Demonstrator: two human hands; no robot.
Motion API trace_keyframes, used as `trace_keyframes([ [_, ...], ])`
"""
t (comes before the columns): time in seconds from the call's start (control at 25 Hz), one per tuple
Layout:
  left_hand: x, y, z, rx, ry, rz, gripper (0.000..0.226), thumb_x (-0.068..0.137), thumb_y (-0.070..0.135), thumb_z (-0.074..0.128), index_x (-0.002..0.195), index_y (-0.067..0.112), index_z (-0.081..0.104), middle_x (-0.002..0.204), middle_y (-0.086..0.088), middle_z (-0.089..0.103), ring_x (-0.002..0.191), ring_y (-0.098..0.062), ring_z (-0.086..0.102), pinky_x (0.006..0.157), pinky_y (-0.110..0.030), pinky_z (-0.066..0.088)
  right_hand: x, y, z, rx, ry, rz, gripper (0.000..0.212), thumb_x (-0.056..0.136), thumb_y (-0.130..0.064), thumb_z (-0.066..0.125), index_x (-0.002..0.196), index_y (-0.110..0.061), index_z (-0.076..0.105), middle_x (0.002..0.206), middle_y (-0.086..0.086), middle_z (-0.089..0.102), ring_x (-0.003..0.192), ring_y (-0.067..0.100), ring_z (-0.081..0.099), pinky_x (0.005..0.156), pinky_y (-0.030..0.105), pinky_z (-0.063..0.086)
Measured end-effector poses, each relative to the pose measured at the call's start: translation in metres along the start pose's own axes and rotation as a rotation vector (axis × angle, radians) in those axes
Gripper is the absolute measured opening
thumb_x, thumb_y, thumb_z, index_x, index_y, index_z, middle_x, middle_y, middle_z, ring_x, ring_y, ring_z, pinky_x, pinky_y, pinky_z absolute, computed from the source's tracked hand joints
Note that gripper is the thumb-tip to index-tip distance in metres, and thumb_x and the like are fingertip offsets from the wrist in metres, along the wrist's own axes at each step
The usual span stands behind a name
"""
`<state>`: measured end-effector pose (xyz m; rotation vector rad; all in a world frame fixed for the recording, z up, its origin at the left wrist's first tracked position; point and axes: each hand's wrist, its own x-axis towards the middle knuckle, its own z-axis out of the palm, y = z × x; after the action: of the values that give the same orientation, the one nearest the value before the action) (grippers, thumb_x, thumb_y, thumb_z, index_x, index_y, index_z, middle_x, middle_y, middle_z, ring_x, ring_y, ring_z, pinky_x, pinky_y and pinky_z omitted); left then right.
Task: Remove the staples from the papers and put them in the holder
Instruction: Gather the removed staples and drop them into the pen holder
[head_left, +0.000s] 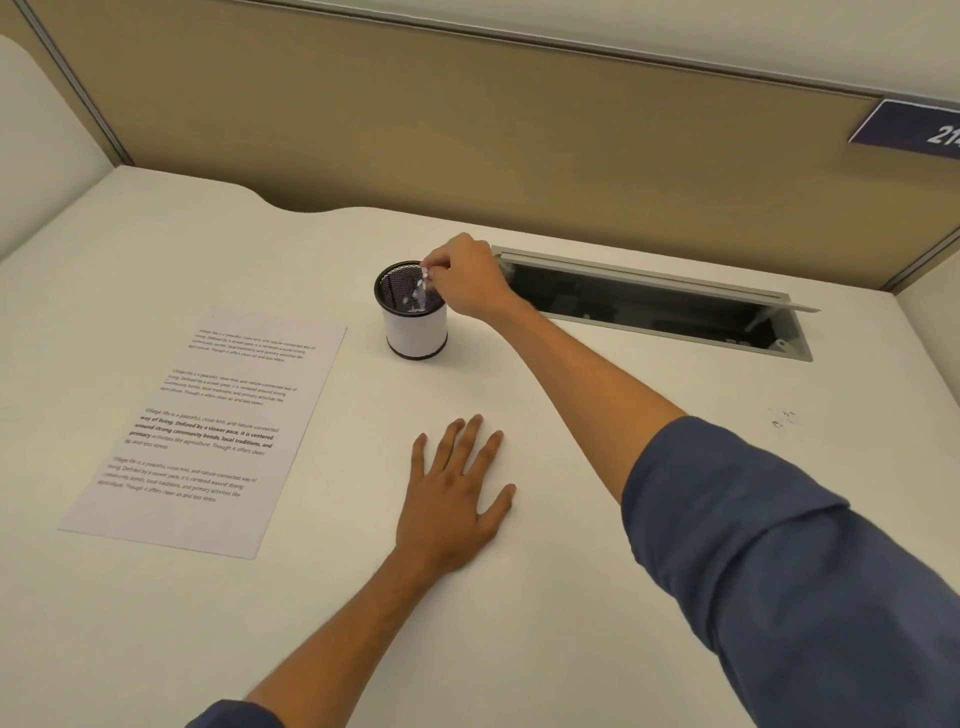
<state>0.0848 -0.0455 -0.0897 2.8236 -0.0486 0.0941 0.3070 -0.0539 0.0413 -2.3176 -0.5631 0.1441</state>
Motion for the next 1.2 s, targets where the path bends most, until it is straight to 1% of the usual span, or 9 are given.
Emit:
trace_keyframes([
  [0.16,0.0,-0.001,0.002,0.006,0.0,0.0,0.065,0.096,0.061,0.022,0.154,0.033,0.016,0.164,0.005,0.008,0.151,-0.015,0.004,0.121,-0.048,-0.001,0.005,-0.007,0.002,-0.353,-0.003,-0.116,0.027,0.082,-0.005,0.053,0.099,-0.015,0.072,0.106,0.006,0.068,0.096,0.028,0.062,0.077,0.034,0.05],
  [0.36,0.001,-0.001,0.002,-0.002,0.009,0.003,0.065,0.096,0.061,0.023,0.154,0.032,0.017,0.164,0.005,0.009,0.15,-0.016,0.005,0.12,-0.047,-0.003,0.005,-0.019,-0.005,-0.501,0.076,-0.208,0.015,0.078,-0.012,0.063,0.089,-0.02,0.069,0.096,0.002,0.069,0.089,0.026,0.062,0.068,0.029,0.041],
  [0.56,0.0,0.0,0.001,0.005,0.02,0.006,0.064,0.096,0.06,0.023,0.154,0.032,0.019,0.163,0.004,0.012,0.15,-0.016,0.007,0.12,-0.047,-0.001,0.004,-0.025,-0.003,-0.584,-0.097,-0.205,0.02,0.08,-0.013,0.058,0.097,-0.016,0.068,0.101,0.004,0.066,0.088,0.029,0.06,0.069,0.031,0.044],
  [0.68,0.001,-0.001,0.002,0.005,0.016,0.007,0.064,0.096,0.06,0.024,0.154,0.031,0.019,0.163,0.004,0.012,0.15,-0.016,0.008,0.12,-0.047,0.0,0.002,-0.026,-0.002,-0.603,-0.146,-0.2,0.018,0.085,-0.015,0.048,0.068,-0.016,0.056,0.082,0.005,0.058,0.075,0.03,0.05,0.064,0.031,0.037],
  [0.72,0.001,-0.001,0.002,0.007,0.013,0.007,0.065,0.096,0.06,0.023,0.154,0.032,0.019,0.163,0.004,0.011,0.15,-0.016,0.007,0.12,-0.048,0.0,0.001,-0.027,-0.002,-0.604,-0.131,-0.206,0.019,0.085,-0.014,0.049,0.068,-0.017,0.056,0.082,0.005,0.059,0.075,0.03,0.05,0.064,0.031,0.037],
  [0.84,0.001,-0.001,0.001,0.012,0.003,0.005,0.065,0.096,0.061,0.021,0.154,0.032,0.016,0.164,0.004,0.009,0.151,-0.016,0.005,0.12,-0.048,-0.001,0.001,-0.026,-0.003,-0.587,-0.039,-0.226,0.02,0.079,-0.007,0.057,0.089,-0.02,0.069,0.097,0.001,0.067,0.085,0.025,0.061,0.066,0.03,0.041],
  [0.92,0.001,-0.001,0.001,0.007,-0.001,0.004,0.065,0.096,0.061,0.021,0.154,0.032,0.015,0.164,0.004,0.008,0.151,-0.016,0.004,0.12,-0.047,-0.002,0.002,-0.024,-0.001,-0.533,-0.021,-0.222,0.025,0.076,-0.006,0.057,0.092,-0.021,0.068,0.098,0.0,0.068,0.089,0.024,0.062,0.068,0.03,0.043],
  [1.08,0.001,-0.001,0.002,0.001,0.01,0.007,0.064,0.096,0.06,0.025,0.154,0.032,0.018,0.163,0.004,0.012,0.15,-0.017,0.008,0.12,-0.048,0.001,0.001,-0.019,-0.003,-0.448,-0.035,-0.198,0.041,0.08,-0.007,0.051,0.115,-0.024,0.064,0.104,-0.003,0.069,0.102,0.022,0.06,0.074,0.03,0.042],
  [1.2,0.0,-0.002,0.003,0.012,0.004,0.006,0.064,0.096,0.06,0.024,0.154,0.033,0.017,0.163,0.005,0.01,0.15,-0.016,0.007,0.121,-0.048,0.001,-0.005,-0.014,-0.011,-0.432,0.098,-0.187,0.031,0.08,-0.012,0.058,0.107,-0.025,0.067,0.099,-0.008,0.071,0.097,0.019,0.063,0.074,0.03,0.045],
])
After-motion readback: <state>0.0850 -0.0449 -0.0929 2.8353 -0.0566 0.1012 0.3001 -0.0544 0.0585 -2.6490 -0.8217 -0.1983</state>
